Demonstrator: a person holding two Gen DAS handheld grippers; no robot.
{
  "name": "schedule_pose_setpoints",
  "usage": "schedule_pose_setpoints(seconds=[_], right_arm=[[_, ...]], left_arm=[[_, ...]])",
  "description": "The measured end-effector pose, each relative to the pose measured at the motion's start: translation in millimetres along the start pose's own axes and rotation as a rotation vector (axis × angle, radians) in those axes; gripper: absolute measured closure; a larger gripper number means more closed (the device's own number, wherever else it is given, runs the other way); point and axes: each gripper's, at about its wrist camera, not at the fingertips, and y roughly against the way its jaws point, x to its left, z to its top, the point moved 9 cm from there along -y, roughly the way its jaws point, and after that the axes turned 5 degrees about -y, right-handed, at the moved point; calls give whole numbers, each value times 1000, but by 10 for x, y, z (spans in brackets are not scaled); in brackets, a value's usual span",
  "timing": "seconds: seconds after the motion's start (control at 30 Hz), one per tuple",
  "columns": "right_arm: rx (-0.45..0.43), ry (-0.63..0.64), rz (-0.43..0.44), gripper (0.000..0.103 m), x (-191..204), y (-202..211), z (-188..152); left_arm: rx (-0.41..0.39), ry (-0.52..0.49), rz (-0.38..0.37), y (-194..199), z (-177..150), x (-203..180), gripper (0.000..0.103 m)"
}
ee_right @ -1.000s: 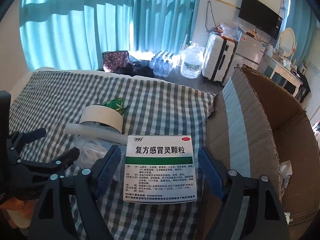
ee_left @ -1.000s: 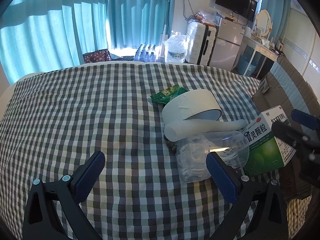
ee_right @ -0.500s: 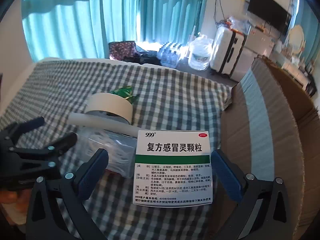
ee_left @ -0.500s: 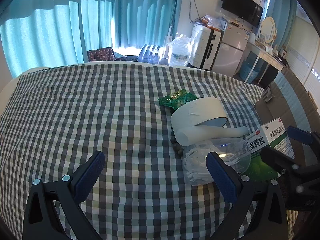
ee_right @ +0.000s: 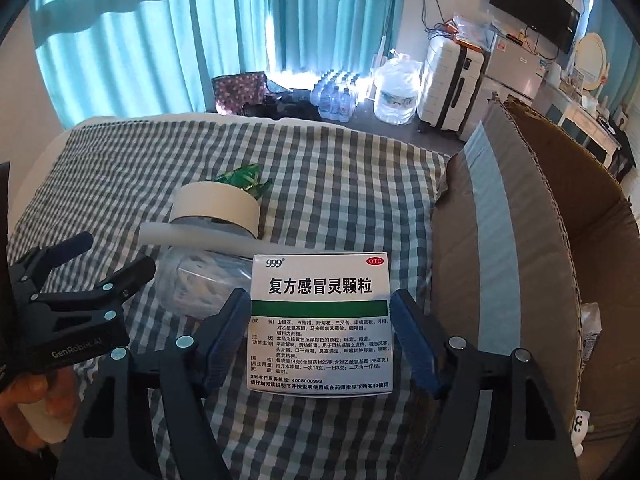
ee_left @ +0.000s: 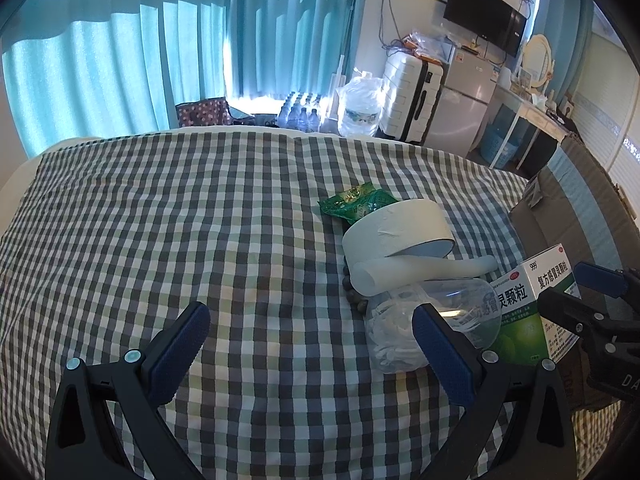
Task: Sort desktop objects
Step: 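Lower the right gripper onto the green-and-white medicine box and grasp it, then grasp the clear red-labelled floss container with the left gripper while the right lifts the medicine box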
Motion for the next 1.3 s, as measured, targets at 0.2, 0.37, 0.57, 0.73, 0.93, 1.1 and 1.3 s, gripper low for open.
schedule_pose_setpoints(seconds=[0.2,0.37,0.57,0.73,0.93,1.1,1.3], right_arm=[[15,38,-46,3,10,-104,-52],[76,61,-79,6,21,-286,-165],[123,-57,37,25,-76,-385,-227],[75,-28,-1,26,-81,-227,-142],[-50,-34,-29,26,-78,142,41],[-139,-68,-27,26,-83,395,129],[-174,-107,-40,26,-150,498,240]], left_arm=[[12,-38,-32,-39,-15,-130,0],[35,-80,-76,-187,-12,-221,0],[46,-64,-146,-253,23,-317,0],[59,-86,-180,-287,30,-463,0],[42,-158,-166,-292,9,-713,0],[20,-119,-178,-331,27,-852,0],[-18,-61,-166,-398,47,-985,0]])
